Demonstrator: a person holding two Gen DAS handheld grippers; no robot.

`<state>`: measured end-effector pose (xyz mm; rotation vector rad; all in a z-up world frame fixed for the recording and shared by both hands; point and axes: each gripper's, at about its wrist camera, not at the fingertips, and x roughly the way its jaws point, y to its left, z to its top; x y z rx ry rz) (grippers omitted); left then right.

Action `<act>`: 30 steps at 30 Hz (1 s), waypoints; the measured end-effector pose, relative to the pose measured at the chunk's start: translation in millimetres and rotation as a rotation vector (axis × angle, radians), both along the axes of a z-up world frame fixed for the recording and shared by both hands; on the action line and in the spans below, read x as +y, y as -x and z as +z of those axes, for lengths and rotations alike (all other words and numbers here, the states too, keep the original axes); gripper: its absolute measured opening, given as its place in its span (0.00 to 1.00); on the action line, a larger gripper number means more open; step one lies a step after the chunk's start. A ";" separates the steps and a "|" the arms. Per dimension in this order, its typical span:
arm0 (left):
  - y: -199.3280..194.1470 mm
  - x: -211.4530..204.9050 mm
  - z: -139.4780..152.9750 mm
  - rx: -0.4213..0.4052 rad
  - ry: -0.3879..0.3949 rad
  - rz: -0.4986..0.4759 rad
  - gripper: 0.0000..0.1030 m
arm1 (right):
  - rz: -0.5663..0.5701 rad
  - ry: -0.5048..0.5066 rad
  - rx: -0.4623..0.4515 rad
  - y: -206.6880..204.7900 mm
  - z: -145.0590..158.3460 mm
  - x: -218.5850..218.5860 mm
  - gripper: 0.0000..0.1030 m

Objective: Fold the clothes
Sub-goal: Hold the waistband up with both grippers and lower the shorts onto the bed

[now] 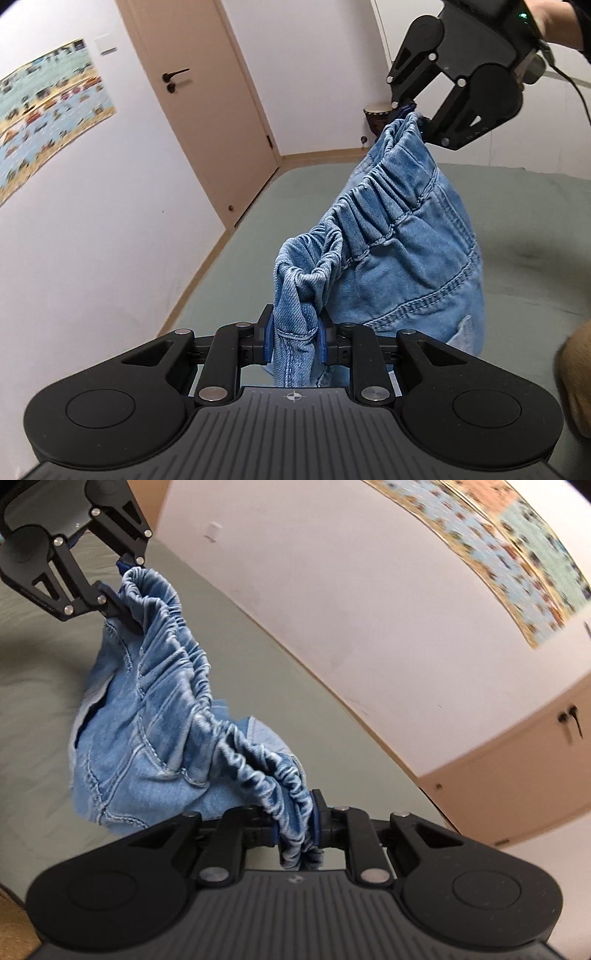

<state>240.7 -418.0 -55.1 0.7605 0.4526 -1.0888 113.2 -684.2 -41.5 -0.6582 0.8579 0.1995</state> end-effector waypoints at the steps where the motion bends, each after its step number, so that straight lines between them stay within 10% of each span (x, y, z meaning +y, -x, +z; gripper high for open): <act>1: -9.2 -8.5 2.2 -0.012 -0.006 0.000 0.20 | -0.024 0.004 -0.011 -8.2 1.6 -7.9 0.16; 6: -56.6 -49.3 42.4 -0.085 0.016 0.028 0.19 | -0.110 0.035 -0.079 -52.1 25.7 -36.5 0.15; 13: -90.1 -82.5 151.5 -0.268 0.122 0.023 0.18 | -0.213 0.163 -0.354 -106.1 138.4 -63.2 0.15; 17: -81.3 -92.5 162.3 -0.307 0.128 -0.008 0.18 | -0.219 0.198 -0.377 -98.3 156.0 -68.6 0.15; 24: -20.0 -65.6 63.6 -0.240 0.045 -0.074 0.14 | -0.226 0.167 -0.216 -54.1 55.9 -53.3 0.15; 30: 43.6 -27.6 -86.6 -0.005 -0.114 -0.063 0.14 | -0.177 0.052 0.080 -4.7 -119.6 3.8 0.15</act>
